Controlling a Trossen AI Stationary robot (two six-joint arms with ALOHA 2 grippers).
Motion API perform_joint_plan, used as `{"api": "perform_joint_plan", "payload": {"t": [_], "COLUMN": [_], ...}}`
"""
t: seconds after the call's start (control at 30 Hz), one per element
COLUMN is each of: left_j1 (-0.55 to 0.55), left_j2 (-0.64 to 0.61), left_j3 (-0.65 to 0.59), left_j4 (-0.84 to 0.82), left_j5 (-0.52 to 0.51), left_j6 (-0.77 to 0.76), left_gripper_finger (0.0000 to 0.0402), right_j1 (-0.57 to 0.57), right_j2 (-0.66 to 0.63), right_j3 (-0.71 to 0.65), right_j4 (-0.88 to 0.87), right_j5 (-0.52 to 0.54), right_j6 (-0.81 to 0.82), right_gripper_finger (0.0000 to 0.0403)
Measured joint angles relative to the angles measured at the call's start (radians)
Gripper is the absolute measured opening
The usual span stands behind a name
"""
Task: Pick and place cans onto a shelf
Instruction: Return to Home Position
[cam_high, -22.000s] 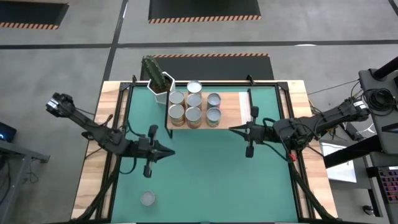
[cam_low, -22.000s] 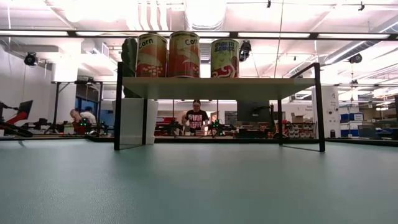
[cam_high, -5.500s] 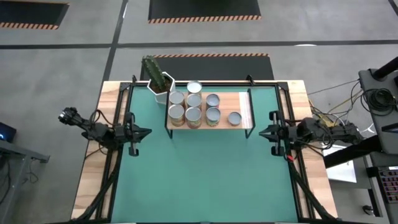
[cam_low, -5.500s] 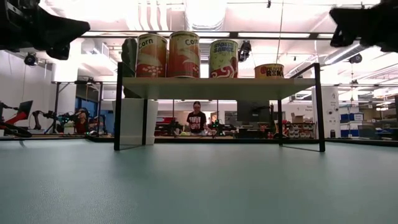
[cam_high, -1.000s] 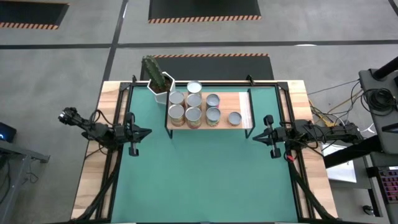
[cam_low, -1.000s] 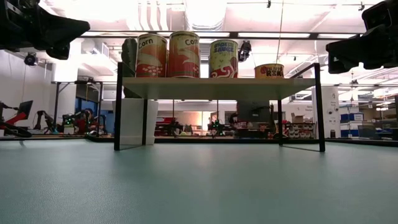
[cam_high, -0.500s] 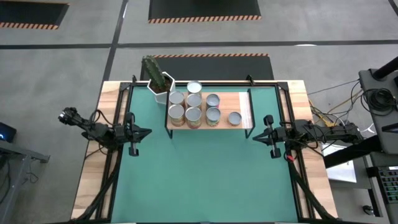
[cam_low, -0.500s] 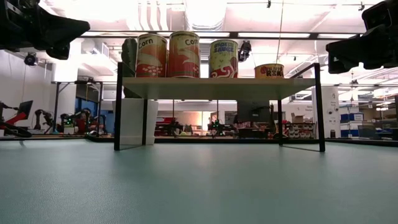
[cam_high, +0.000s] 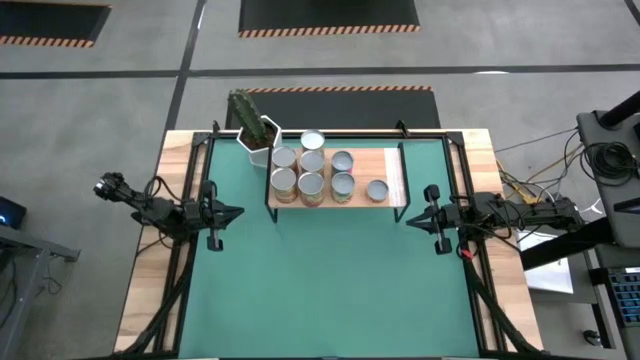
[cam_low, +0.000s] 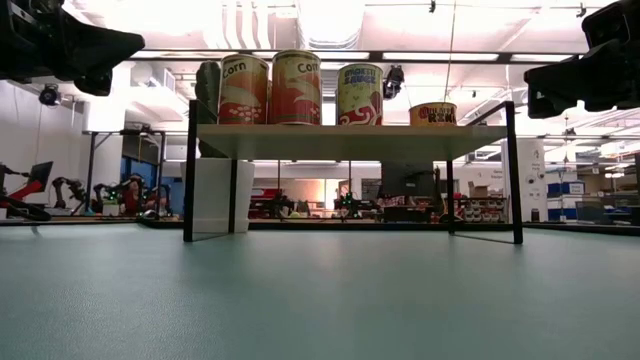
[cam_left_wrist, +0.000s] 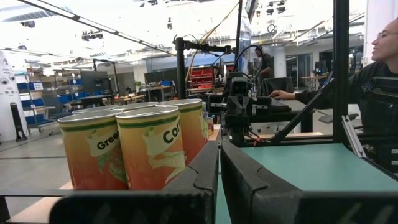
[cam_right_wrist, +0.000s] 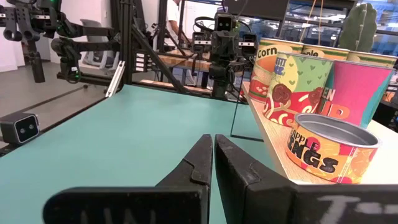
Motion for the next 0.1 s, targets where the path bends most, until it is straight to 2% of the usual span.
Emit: {"api": "perform_joint_plan", "payload": {"t": [0.1], "left_j1": [0.000], "left_j2": [0.000], "left_j3": [0.000], "left_j4": [0.000], "left_j5": [0.000], "left_j6": [0.000], "left_gripper_finger": [0.0000], "right_j1": [0.000], "right_j2": [0.000], "right_j3": [0.000], "right_j4": [0.000], "right_j5": [0.000], "right_j6": [0.000], "right_gripper_finger": [0.0009]}}
